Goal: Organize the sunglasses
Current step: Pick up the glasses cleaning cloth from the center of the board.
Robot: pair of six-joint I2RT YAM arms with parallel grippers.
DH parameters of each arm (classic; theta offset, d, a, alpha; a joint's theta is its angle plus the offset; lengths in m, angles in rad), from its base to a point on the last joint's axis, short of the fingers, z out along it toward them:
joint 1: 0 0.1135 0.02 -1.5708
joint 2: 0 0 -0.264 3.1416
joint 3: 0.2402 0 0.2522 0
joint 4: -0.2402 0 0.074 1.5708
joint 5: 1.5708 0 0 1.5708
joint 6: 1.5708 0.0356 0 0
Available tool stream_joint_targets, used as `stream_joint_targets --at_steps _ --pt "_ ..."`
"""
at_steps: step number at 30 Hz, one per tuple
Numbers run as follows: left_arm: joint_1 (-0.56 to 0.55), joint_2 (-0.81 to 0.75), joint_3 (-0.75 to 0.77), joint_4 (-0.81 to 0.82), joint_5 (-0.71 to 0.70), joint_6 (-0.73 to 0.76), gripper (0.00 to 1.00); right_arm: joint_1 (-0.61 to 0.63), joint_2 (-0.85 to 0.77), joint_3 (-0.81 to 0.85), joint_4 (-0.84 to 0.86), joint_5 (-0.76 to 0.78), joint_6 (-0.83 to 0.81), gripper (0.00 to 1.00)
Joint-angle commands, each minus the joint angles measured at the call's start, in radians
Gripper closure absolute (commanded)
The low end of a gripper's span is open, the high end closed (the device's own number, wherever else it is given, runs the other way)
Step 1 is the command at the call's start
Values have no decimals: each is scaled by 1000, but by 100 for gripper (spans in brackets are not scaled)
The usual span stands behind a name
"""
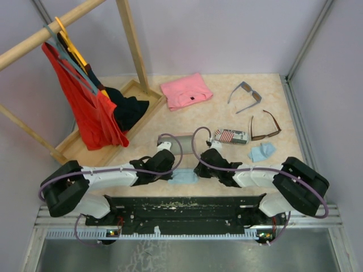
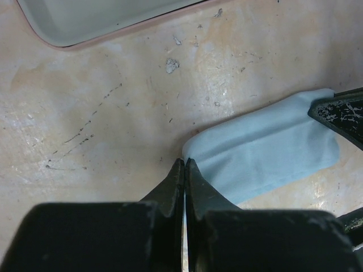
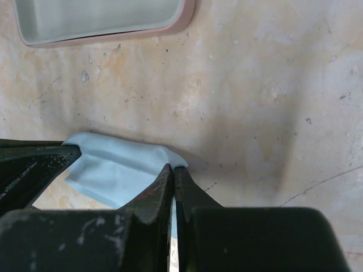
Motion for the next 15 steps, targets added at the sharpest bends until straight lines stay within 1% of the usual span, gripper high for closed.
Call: stream_joint_targets --at_steps 1,9,15 --pt "-8 4 -62 -73 19 -5 100 -8 21 -8 38 -22 -146 100" --pt "0 -37 -99 47 -57 -7 100 -8 23 -8 202 -3 -287 100" --pt "34 -50 -107 109 -104 18 100 -8 44 35 233 36 -369 100"
